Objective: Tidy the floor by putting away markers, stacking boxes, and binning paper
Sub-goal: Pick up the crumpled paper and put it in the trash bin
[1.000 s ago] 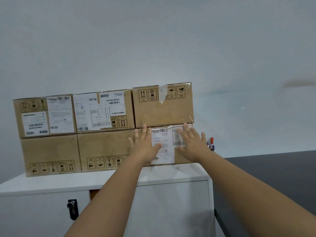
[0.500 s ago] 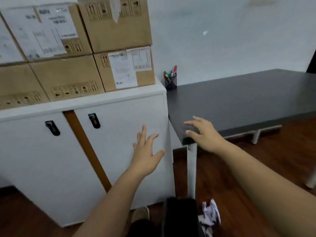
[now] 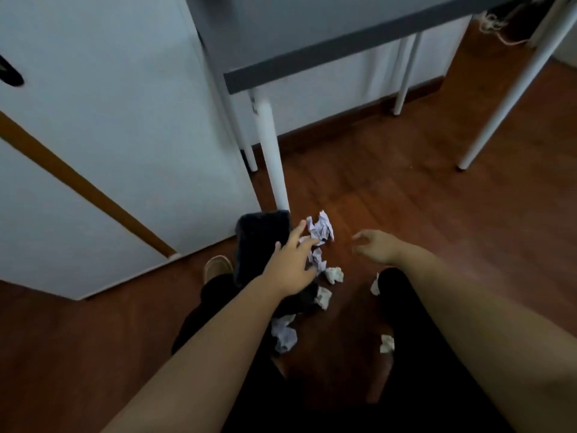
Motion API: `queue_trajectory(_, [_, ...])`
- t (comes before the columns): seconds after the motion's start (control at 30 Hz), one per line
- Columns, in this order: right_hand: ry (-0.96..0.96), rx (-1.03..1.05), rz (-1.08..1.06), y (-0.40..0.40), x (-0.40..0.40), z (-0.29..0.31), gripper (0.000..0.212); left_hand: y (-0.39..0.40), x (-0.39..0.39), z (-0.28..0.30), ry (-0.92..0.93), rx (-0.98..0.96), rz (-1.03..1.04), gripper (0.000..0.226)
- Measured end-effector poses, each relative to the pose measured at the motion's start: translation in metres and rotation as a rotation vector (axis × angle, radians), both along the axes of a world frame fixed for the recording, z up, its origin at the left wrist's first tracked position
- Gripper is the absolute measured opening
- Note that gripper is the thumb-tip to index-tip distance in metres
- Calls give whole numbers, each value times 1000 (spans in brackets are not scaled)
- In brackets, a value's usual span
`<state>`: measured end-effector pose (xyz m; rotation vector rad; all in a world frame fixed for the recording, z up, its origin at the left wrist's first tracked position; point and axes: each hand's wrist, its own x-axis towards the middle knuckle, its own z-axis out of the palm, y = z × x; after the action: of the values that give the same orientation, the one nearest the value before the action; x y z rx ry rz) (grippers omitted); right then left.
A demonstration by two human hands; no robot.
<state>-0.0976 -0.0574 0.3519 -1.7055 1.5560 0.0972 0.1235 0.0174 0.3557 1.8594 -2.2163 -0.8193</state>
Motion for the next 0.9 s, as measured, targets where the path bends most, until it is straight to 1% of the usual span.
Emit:
queue_trajectory(0.07, [-2,83,-40,9,-12,-28,40,13,-15,-25,41,12,-44,46])
queue_trajectory(0.13, [-7,134,-88,14,-24,-54,42,27,-24,-51,57,77,-59,33])
queue_trajectory(0.2, [-5,174,-145,21,-34,-80,45,41,-27,-82,9,210,-55,29])
queue_trajectory(0.23, [-8,188,-176,25,-37,-94,45,48,-26,-99,-48,302,-58,30])
queue_trajectory(0.3, [-14,214,-252,38,-42,-120,47,65,-20,-133,-167,510,-57,40])
queue_trajectory(0.37, [-42,247,-337,51,-44,-150,49,80,-10,-162,-174,678,37,50])
queue_trajectory(0.43, [-70,309,-411,66,-45,-179,52,89,-2,-185,-116,763,225,54])
queue_trajectory(0.5, [-89,419,-502,81,-47,-207,58,95,1,-205,-27,830,424,59])
queue_trajectory(0.53, [-77,465,-526,88,-49,-222,61,96,1,-217,23,851,495,60])
queue_trajectory(0.6, [-30,503,-532,102,-54,-250,63,95,1,-239,43,833,583,61])
queue_trajectory(0.67, [-30,505,-543,111,-62,-275,63,92,2,-258,-47,821,719,67])
queue_trajectory(0.73, [-77,497,-567,116,-70,-296,68,89,1,-275,-147,840,801,79])
queue_trajectory(0.77, [-122,503,-604,119,-73,-308,75,87,1,-281,-176,850,810,84])
queue_trajectory(0.83, [-198,525,-746,123,-76,-328,86,79,1,-294,-187,854,839,91])
queue_trajectory(0.9, [-205,523,-861,124,-83,-342,90,68,1,-310,-138,837,905,96])
